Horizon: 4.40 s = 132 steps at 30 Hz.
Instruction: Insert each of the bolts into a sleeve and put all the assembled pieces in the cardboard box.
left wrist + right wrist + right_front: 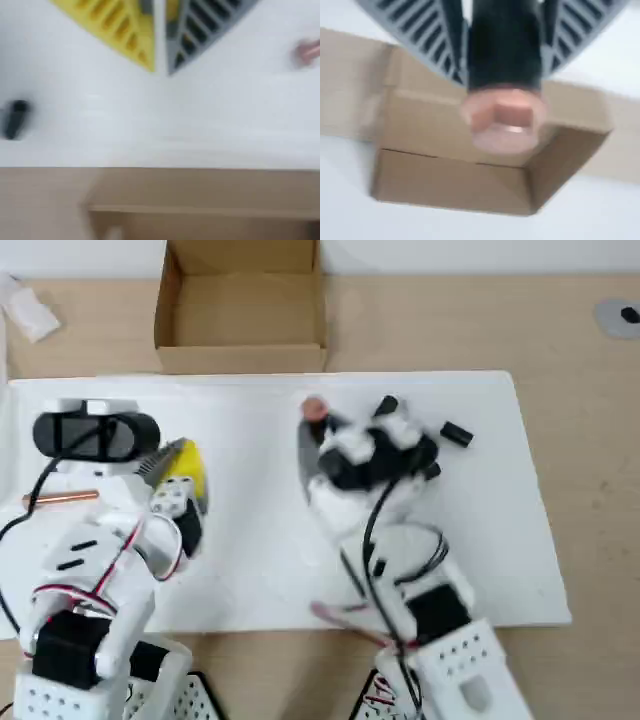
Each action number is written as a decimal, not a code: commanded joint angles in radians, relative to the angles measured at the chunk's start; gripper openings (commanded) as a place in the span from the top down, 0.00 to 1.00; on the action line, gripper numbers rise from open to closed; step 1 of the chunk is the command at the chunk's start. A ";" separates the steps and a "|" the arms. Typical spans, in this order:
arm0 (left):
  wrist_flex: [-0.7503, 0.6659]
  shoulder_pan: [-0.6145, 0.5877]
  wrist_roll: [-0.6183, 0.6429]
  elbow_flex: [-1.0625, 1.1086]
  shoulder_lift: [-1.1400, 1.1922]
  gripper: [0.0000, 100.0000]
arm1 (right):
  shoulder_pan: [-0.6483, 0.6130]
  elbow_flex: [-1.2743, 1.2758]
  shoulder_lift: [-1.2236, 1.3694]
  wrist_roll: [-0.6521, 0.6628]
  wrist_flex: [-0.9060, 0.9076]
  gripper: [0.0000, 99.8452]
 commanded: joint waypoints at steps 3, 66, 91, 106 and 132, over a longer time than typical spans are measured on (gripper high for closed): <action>-0.003 -0.187 -0.023 -0.058 0.116 1.00 | 0.038 -0.433 0.432 -0.020 -0.023 0.99; -0.055 -0.631 0.190 -0.008 0.364 0.92 | 0.142 -2.852 2.474 0.140 0.690 0.77; 0.167 -0.652 0.549 -1.000 1.630 0.90 | 0.094 -2.847 2.319 0.100 0.988 0.77; 0.207 -0.654 0.574 -1.287 1.917 0.90 | 0.099 -2.844 2.319 0.103 1.013 0.77; 0.407 -0.643 0.460 -1.683 2.149 0.99 | 0.101 -2.852 2.302 0.098 1.068 0.77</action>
